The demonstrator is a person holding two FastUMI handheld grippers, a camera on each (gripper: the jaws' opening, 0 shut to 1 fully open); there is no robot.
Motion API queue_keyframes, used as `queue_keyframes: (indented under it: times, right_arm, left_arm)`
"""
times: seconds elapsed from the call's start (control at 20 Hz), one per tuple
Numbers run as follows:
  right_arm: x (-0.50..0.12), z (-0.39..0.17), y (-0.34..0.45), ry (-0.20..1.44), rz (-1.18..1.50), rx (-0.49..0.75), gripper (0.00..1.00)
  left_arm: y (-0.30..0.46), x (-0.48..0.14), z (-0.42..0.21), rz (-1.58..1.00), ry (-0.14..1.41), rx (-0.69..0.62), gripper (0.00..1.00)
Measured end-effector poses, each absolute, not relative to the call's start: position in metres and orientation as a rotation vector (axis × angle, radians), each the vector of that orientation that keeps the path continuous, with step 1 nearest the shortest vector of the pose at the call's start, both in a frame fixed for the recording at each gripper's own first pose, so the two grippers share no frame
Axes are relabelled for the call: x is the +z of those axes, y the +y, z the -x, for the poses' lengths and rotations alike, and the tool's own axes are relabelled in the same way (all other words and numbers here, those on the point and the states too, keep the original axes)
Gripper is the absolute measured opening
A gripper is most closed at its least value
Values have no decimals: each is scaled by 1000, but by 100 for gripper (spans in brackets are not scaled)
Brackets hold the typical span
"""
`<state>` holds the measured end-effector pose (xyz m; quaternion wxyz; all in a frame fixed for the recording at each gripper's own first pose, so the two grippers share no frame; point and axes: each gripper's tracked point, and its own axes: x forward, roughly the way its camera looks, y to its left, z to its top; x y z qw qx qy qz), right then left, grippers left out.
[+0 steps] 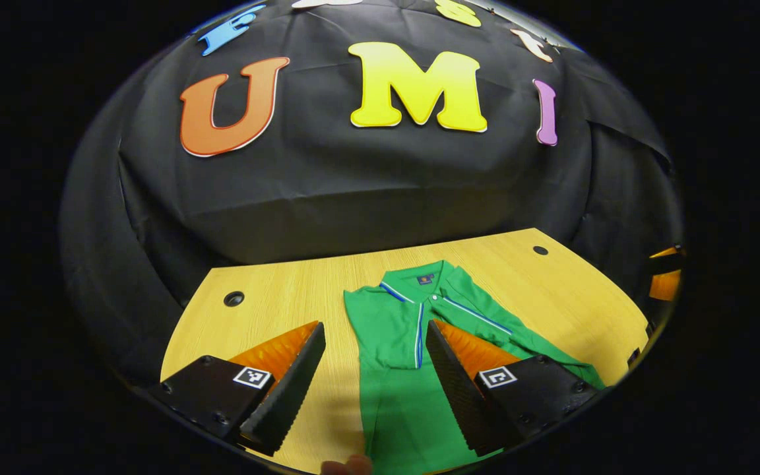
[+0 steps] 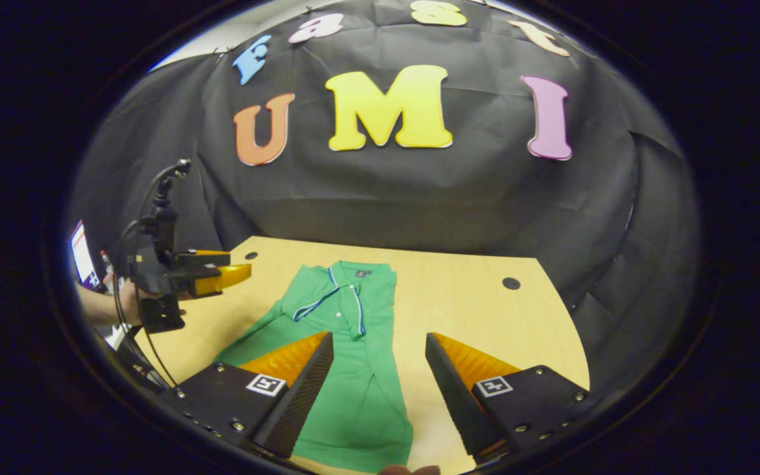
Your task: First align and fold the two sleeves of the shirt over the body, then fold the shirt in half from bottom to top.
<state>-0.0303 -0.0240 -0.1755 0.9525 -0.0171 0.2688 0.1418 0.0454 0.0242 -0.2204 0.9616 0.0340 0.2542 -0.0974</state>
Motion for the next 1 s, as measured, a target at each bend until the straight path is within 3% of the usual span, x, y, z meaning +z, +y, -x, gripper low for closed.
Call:
queue_keyframes:
  times: [0.25, 0.65, 1.0]
  right_arm:
    - [-204, 66, -31, 619, 119, 360, 89]
    - [-284, 140, -66, 834, 179, 362, 89]
    - [-344, 182, -89, 976, 203, 346, 89]
  left_arm:
    - [45, -243, 44, -58, 615, -228, 98]
    - [52, -313, 167, -7, 896, -316, 99]
    - [40, -372, 224, 31, 1074, -358, 99]
